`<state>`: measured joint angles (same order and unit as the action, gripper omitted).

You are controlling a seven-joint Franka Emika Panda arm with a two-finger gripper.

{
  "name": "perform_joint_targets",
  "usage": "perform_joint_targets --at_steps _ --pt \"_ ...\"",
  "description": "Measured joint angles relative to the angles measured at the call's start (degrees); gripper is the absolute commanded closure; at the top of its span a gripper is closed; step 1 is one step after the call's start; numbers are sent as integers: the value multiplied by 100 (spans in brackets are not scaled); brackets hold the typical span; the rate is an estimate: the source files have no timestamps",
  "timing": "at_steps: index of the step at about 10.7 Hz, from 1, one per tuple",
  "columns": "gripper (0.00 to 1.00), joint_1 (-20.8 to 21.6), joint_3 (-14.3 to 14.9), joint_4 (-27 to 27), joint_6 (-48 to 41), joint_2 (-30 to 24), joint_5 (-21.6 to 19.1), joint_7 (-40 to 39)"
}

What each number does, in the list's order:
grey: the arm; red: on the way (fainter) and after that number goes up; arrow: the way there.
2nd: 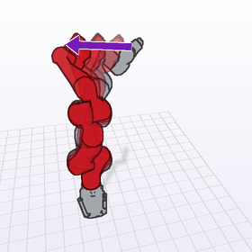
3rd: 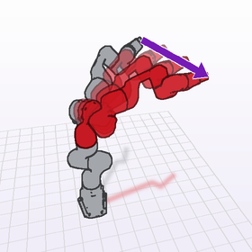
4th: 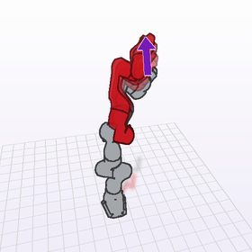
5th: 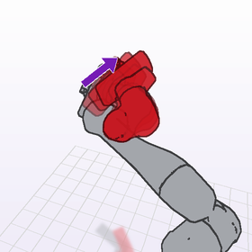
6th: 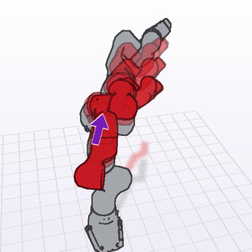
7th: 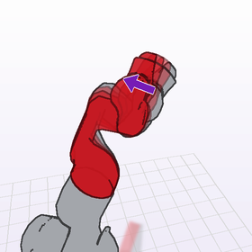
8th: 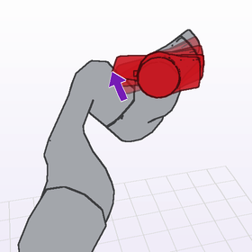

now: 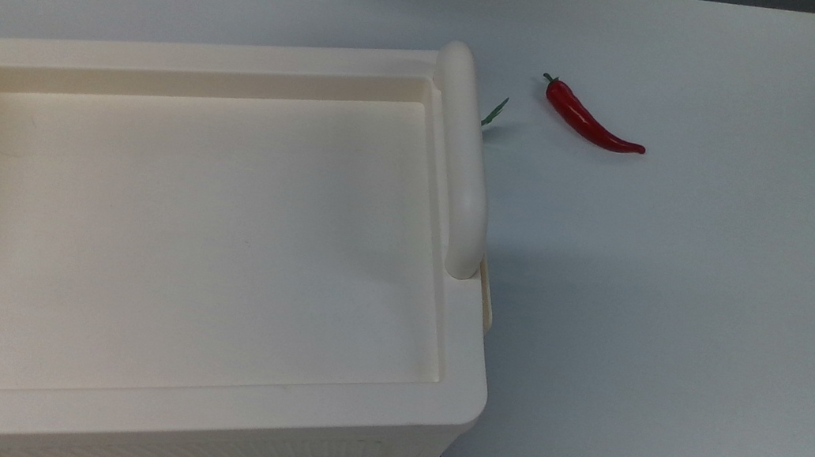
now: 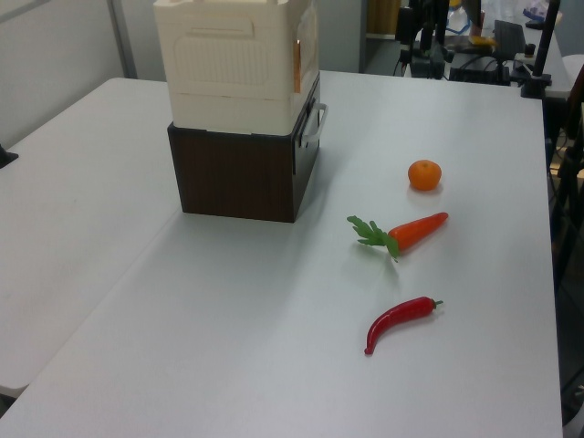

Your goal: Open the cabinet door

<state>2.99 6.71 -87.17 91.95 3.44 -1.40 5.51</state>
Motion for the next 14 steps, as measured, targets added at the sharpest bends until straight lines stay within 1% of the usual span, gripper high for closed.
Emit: perform_joint_targets --at_steps 1,2,3,5,6,8,9,11,13,14 --pt "34 0 3 -1 47 0 1 -45" --pt "23 0 9 -3 78 0 1 -243" --pt "18 -1 20 -11 84 0 1 -425" --pt "18 2 25 -35 115 2 -20 -643" --pt "18 10 24 -50 284 4 -155 -861" --pt "18 42 23 -49 897 4 -524 -1304" --pt "18 92 20 -55 1297 6 -579 -1462" --pt "19 331 14 -86 2135 68 -598 -1591" --pt "32 618 9 -121 3037 277 -598 -1591" --pt "40 734 8 -133 3451 420 -598 -1591"
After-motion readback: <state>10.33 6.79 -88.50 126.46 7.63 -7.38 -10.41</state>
